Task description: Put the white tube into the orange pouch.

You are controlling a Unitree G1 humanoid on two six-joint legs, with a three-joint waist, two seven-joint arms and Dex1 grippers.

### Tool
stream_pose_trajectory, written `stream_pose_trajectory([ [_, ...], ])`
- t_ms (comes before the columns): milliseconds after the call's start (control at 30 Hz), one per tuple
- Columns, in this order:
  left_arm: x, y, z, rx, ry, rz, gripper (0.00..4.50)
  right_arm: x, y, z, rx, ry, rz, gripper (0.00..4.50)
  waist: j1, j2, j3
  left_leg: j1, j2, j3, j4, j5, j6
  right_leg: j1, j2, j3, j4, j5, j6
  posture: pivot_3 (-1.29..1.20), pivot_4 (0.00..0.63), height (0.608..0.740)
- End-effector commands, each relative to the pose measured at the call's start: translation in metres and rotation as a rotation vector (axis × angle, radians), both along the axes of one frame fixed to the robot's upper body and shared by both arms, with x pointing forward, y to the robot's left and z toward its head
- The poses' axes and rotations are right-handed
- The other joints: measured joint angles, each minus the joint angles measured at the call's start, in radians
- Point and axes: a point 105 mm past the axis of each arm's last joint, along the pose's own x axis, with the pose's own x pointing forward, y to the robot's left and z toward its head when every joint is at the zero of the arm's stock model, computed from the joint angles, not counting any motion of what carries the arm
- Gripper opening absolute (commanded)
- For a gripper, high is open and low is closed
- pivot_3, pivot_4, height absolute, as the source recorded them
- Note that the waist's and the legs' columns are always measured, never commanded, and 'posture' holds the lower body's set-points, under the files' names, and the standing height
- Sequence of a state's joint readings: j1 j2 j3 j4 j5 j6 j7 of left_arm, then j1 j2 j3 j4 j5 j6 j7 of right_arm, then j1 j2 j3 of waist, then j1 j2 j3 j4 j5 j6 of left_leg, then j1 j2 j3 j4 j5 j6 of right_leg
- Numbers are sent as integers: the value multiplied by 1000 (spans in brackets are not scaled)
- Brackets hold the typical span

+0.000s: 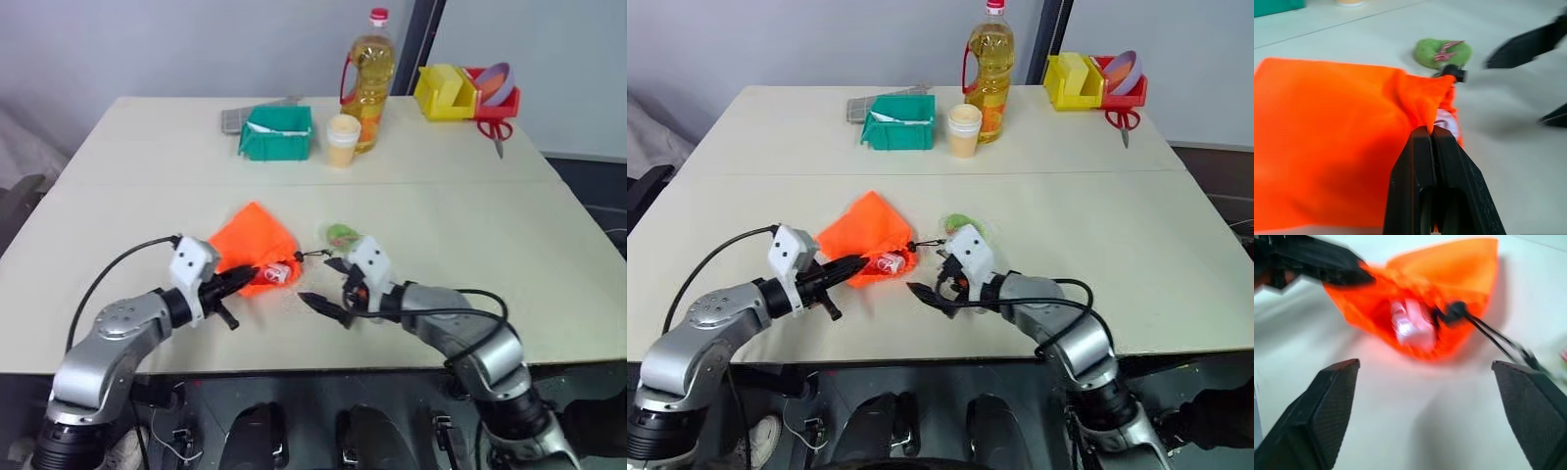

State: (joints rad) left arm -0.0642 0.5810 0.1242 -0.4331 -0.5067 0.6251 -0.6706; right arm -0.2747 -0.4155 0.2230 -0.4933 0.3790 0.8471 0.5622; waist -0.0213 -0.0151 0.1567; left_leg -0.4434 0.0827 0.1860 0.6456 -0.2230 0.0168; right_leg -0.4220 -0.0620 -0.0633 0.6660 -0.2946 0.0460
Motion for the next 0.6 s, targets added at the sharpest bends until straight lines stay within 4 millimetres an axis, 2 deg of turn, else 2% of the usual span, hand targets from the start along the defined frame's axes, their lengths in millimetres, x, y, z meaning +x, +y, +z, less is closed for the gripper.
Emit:
stream_pose_trajectory([
  [33, 0, 10, 7, -34, -27, 16, 0, -11, 1, 5, 39, -1, 62, 4246, 0, 0, 0, 0, 0, 0, 0, 0, 0, 0, 0, 0, 0, 0, 0, 0, 150, 740],
  [133, -2, 12, 5, -75, -7, 23, 0, -11, 4, -7, 27, 25, 48, 3271, 0, 0, 0, -1, 0, 0, -1, 0, 0, 1, 0, 0, 0, 0, -1, 0, 150, 740],
  [167, -3, 13, 3, -86, 3, 27, 0, -11, 7, -9, 27, 29, 45, 2637, 0, 0, 0, -1, 0, 0, -1, 0, 0, 1, 0, 0, 0, 0, -1, 0, 150, 740],
  [333, -5, 19, -6, -178, 86, 38, 0, -11, 28, -16, 40, 42, 60, 64, 0, 0, 0, -1, 0, 0, 0, 0, 0, -1, 0, 0, 0, 0, -1, 0, 150, 740],
  [467, -2, 20, -6, -268, 153, 22, 0, -5, 44, -20, 45, 45, 65, 64, 0, 0, 0, -1, 0, 0, 0, 0, 0, -2, 0, 0, 0, 0, -1, 0, 150, 740],
  [600, 2, 20, -6, -287, 195, -17, 0, 3, 56, -20, 54, 28, 81, 64, 0, 0, 0, -1, 0, 0, 0, 0, 0, -2, 0, 0, 0, 0, -1, 0, 150, 740],
])
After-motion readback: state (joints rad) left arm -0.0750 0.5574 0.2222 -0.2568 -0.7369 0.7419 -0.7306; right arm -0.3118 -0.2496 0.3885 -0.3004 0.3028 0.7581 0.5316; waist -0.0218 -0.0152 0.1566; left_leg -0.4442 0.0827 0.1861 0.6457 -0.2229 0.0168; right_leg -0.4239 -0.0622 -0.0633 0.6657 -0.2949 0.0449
